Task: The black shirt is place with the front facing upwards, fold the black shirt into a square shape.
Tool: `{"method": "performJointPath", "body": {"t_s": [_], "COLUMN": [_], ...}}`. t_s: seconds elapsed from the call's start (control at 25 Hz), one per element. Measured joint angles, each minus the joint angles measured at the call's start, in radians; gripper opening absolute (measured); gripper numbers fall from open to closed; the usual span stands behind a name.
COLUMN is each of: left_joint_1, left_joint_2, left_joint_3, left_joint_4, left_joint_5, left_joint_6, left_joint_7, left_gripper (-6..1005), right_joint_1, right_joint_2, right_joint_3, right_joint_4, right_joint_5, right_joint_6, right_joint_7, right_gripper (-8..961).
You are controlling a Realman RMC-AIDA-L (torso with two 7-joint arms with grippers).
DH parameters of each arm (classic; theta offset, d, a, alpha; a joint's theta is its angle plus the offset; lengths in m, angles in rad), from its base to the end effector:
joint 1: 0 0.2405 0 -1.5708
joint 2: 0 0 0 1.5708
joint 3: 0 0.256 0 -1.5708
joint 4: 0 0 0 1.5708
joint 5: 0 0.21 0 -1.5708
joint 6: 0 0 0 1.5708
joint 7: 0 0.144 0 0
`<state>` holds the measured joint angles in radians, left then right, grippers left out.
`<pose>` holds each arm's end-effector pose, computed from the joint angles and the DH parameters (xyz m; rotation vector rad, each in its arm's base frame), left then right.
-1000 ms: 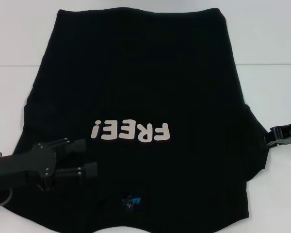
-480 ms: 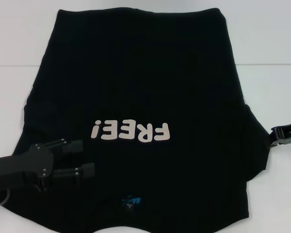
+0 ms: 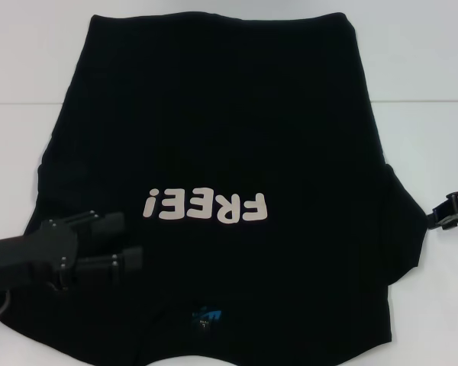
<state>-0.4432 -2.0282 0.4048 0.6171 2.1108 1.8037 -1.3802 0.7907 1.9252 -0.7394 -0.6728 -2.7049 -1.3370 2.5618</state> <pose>-0.3005 0.2839 0.0388 -2.6445 -0.7959 -0.8888 0.2901 0.4056 0.0570 -2.1169 1.6464 -0.1647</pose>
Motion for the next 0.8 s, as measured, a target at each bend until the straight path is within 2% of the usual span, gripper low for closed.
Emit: {"method": "performJointPath", "body": {"t_s": [0.28, 0.48, 0.8], "left_joint_1": [0.0, 0.005, 0.008], "left_joint_2": [0.003, 0.003, 0.003], "left_joint_3": [-0.008, -0.018, -0.019], "left_joint_4": [-0.001, -0.001, -0.001], "left_joint_5": [0.0, 0.0, 0.0], "left_joint_6": [0.001, 0.0, -0.001], "left_joint_7": [-0.001, -0.002, -0.002], "left_gripper": [887, 887, 888], "right_joint_1": [0.005, 0.011, 0.022], "right_joint_2": [0.017, 0.026, 0.036], "right_joint_3": [-0.01, -0.011, -0.011], "right_joint_4": [0.012, 0.015, 0.048], "right_joint_5": [-0.003, 0.001, -0.002], "right_joint_6": [0.006, 0.003, 0.007], "right_joint_7": [0.0, 0.006, 0.004], "right_gripper": [335, 596, 641]}}
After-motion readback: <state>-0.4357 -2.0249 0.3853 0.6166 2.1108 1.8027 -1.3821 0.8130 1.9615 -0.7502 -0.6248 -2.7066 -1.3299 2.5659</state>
